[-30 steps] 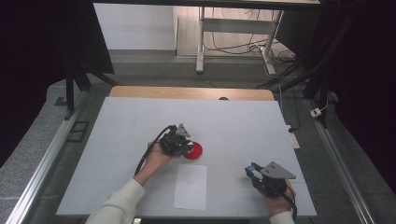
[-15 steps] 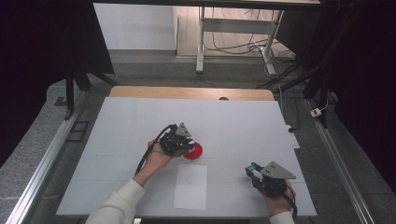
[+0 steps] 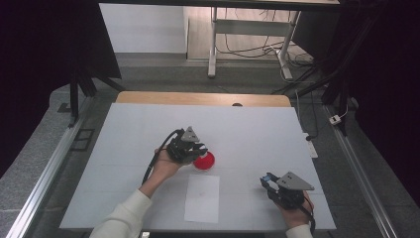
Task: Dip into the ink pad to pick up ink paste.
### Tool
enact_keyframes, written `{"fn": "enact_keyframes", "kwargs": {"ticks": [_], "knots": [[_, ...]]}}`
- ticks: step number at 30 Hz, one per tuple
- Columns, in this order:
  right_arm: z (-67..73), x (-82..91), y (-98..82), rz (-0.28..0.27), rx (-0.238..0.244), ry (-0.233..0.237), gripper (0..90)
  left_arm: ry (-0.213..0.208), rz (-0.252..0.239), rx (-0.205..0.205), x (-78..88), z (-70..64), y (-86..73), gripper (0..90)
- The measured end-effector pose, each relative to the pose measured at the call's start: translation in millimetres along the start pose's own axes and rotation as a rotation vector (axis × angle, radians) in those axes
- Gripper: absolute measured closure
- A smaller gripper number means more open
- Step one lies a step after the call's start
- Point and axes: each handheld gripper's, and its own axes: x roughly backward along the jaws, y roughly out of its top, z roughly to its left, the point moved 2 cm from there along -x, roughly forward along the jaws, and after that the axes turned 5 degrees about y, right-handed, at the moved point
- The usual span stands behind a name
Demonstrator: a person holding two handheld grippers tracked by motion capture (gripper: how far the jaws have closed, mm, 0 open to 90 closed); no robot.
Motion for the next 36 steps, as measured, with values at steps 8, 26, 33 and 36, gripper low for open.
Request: {"fn": "enact_keyframes", "kwargs": {"ticks": [8,26,33,36], "knots": [[0.1,0.4,0.3,0.0,0.004,-0.004,64.4,0.002,-0.004,0.005,-5.7,-0.4,-1.6,76.0],[0.4,0.0,-0.1,0.001,0.006,-0.001,64.4,-0.006,0.05,-0.017,-31.1,-1.5,-4.3,75.9],[0.8,0.1,-0.2,0.003,0.009,-0.003,64.4,-0.016,0.047,-0.008,-34.0,-0.4,-4.9,75.9],[1.6,0.0,0.1,0.005,0.013,-0.004,64.3,-0.021,0.043,0.002,-34.5,0.5,-5.5,76.0]]}}
